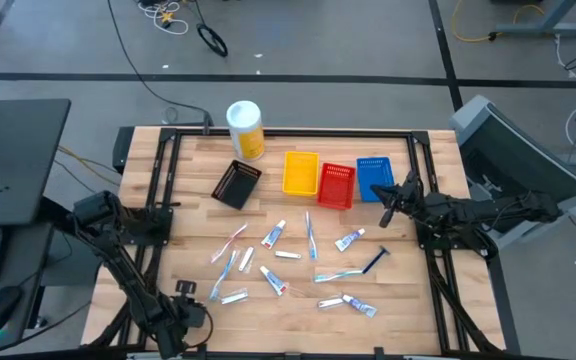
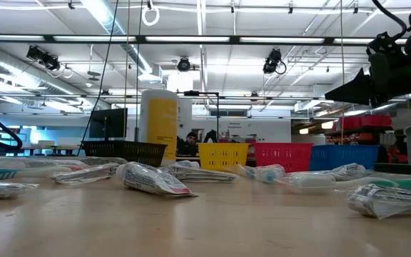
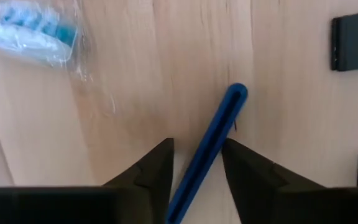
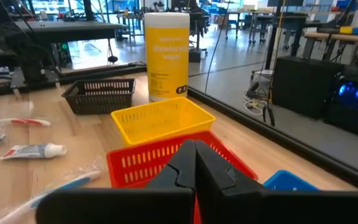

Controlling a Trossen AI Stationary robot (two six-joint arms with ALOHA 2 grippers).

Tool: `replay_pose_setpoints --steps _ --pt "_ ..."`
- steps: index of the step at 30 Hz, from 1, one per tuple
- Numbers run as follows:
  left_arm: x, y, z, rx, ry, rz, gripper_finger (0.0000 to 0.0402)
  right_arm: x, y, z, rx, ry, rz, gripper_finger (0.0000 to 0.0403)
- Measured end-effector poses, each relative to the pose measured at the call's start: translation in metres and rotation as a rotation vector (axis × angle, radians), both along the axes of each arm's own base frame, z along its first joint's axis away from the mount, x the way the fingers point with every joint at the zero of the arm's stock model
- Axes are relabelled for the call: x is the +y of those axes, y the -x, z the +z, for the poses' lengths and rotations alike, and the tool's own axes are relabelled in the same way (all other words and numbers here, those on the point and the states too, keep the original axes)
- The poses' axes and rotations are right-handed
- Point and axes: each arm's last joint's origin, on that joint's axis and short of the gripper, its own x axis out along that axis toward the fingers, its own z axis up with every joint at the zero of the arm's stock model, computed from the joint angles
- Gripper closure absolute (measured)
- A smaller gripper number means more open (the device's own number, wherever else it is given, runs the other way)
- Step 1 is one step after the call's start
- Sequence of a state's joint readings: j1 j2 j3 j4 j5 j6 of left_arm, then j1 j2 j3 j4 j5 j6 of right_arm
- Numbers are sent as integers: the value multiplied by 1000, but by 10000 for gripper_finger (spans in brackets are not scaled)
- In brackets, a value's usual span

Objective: Pick & Place Travel size toiletries
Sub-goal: Put the blue razor into the black bin

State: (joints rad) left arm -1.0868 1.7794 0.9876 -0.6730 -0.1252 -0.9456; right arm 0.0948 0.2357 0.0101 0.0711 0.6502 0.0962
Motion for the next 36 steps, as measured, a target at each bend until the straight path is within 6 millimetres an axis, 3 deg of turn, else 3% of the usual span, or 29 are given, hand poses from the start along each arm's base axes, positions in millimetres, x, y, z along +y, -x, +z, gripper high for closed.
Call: replay_pose_setpoints --steps 9,15,19,22,27,31,36 --pt "6 -8 1 -14 -19 0 369 0 -1 -2 23 4 -4 402" --pt "22 -25 10 -119 -122 64 362 -2 0 -1 91 120 -78 402" --pt "39 -37 38 -168 -180 112 364 -3 0 1 92 156 -81 402" --pt "60 -38 57 -122 -217 150 371 -2 -1 6 69 201 -56 402" --pt "99 -44 97 -257 -268 202 364 -2 -1 22 -58 251 -77 402" --pt "143 -53 126 -384 -297 381 362 -3 1 31 -103 319 -94 402" --pt "200 -66 143 -445 -322 647 364 -4 2 35 -116 350 -114 402"
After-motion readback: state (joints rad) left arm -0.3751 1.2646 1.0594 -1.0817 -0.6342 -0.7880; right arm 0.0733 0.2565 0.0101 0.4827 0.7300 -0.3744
